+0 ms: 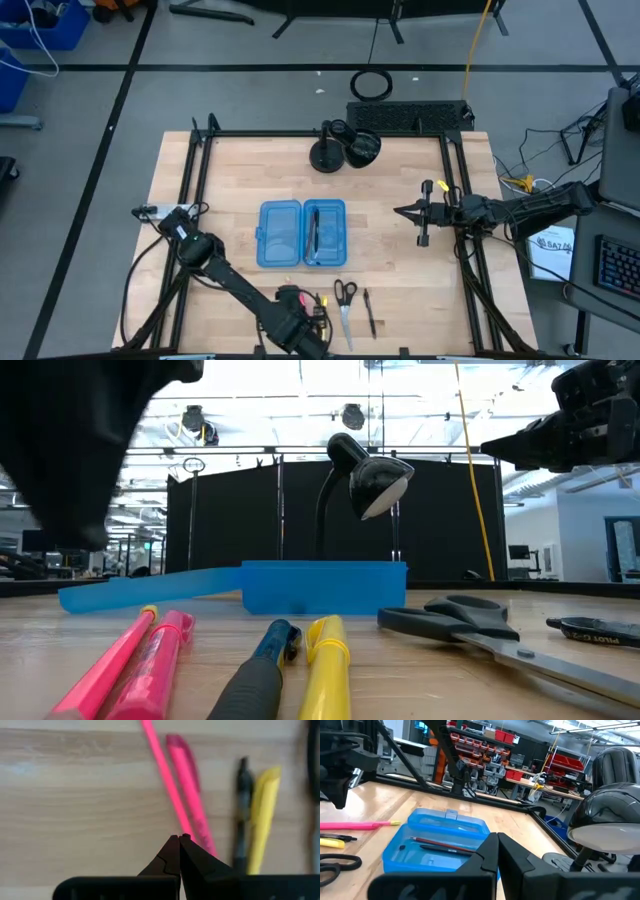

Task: Pick & place school supplies into a supply box
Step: Put the pink pencil into the blue supply box

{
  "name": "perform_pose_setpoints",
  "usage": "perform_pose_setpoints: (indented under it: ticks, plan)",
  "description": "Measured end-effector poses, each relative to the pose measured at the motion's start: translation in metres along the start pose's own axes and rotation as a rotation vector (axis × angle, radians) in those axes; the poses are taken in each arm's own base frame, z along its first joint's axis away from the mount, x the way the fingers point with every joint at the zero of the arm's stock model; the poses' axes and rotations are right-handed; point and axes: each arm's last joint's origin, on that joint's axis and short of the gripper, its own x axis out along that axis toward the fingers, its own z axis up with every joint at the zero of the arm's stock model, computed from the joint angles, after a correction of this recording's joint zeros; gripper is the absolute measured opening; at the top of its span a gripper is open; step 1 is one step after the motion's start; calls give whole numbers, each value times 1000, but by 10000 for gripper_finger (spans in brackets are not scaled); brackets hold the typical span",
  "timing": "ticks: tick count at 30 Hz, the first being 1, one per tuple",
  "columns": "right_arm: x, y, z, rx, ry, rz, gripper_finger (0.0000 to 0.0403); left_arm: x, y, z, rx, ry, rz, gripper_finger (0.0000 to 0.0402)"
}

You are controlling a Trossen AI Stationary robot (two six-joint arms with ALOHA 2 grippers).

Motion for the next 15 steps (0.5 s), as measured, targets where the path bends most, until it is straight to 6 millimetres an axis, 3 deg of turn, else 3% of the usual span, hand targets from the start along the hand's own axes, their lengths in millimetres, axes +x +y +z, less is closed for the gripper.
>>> perform_pose_setpoints:
  ticks: [4,8,15]
  plan:
    - [0,0,0,-1,2,1,0,0,0,1,89,-7,1,14]
    - [0,0,0,14,1,1,0,0,-2,4,49,-36,-22,35]
    - [0,0,1,27,-6,-1,0,7,-2,8,50,-46,15,113]
